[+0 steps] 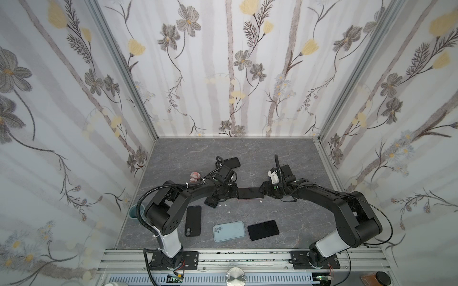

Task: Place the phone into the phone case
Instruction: 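Press the phone flat into the case with the right gripper while left holds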

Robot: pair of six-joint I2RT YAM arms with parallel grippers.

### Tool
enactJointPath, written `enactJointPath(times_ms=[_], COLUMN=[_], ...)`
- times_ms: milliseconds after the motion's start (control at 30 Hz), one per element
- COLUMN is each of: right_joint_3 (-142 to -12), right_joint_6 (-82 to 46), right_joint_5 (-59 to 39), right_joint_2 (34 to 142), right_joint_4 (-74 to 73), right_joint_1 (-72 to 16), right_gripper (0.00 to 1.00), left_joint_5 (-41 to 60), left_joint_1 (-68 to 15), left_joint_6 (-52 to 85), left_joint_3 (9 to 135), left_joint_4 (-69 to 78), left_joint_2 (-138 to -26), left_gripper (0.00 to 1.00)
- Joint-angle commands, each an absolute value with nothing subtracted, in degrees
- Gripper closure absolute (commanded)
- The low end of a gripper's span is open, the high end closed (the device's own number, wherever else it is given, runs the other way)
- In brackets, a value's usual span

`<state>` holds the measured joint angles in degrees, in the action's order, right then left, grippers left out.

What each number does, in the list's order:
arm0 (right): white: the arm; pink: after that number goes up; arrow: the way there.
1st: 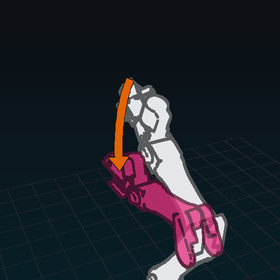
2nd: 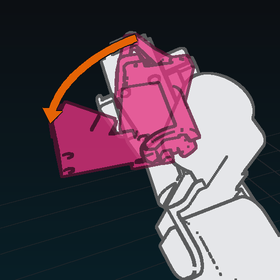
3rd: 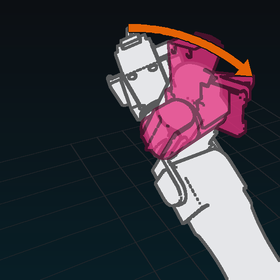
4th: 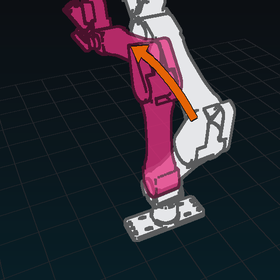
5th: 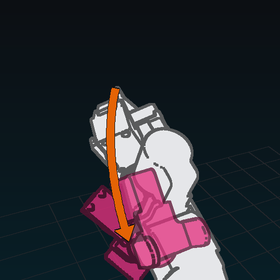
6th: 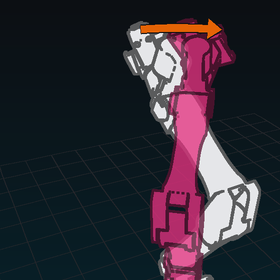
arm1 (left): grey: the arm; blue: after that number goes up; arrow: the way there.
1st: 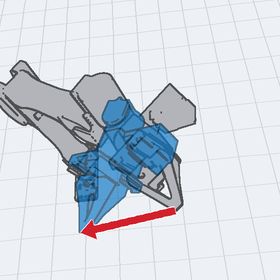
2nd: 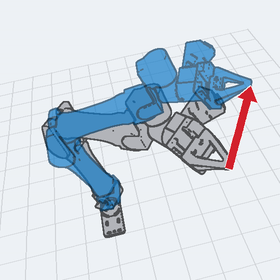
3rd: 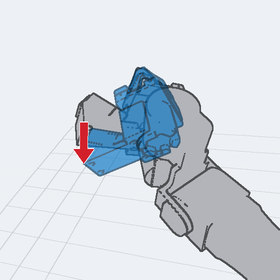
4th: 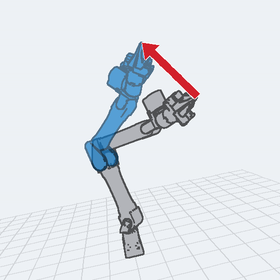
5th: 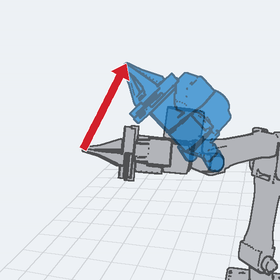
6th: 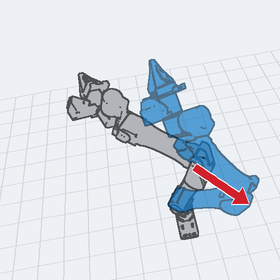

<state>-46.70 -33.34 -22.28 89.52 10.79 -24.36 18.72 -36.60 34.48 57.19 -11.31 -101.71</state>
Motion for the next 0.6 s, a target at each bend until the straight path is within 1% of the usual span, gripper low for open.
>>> enactJointPath(times_ms=[0, 167, 233, 467, 500, 567], right_joint_3=[-46.9, -46.5, -46.8, -48.1, -48.3, -48.7], right_joint_6=[-31.3, -31.2, -30.9, -30.4, -30.4, -30.3], right_joint_5=[-23.0, -24.2, -24.3, -25.2, -25.1, -25.3], right_joint_2=[90.3, 91.0, 93.4, 95.5, 95.6, 95.9], right_joint_4=[13.6, 12.5, 12.5, 11.8, 11.9, 12.0], right_joint_1=[-24.3, -24.3, -24.3, -24.3, -24.3, -24.3], right_gripper=[0.44, 0.55, 0.59, 0.73, 0.74, 0.74], left_joint_5=[18.9, 20.3, 20.6, 20.2, 20.4, 20.3], left_joint_1=[-36.5, -36.6, -36.6, -36.6, -36.6, -36.6], left_joint_6=[32.7, 32.6, 32.5, 32.6, 32.5, 32.6], left_joint_3=[57.9, 57.8, 57.6, 56.9, 56.7, 56.5], left_joint_4=[-13.2, -12.7, -12.6, -12.5, -12.4, -12.5], left_joint_2=[-102.7, -104.0, -104.6, -105.1, -105.1, -105.1], left_gripper=[0.72, 0.74, 0.75, 0.83, 0.86, 0.86])
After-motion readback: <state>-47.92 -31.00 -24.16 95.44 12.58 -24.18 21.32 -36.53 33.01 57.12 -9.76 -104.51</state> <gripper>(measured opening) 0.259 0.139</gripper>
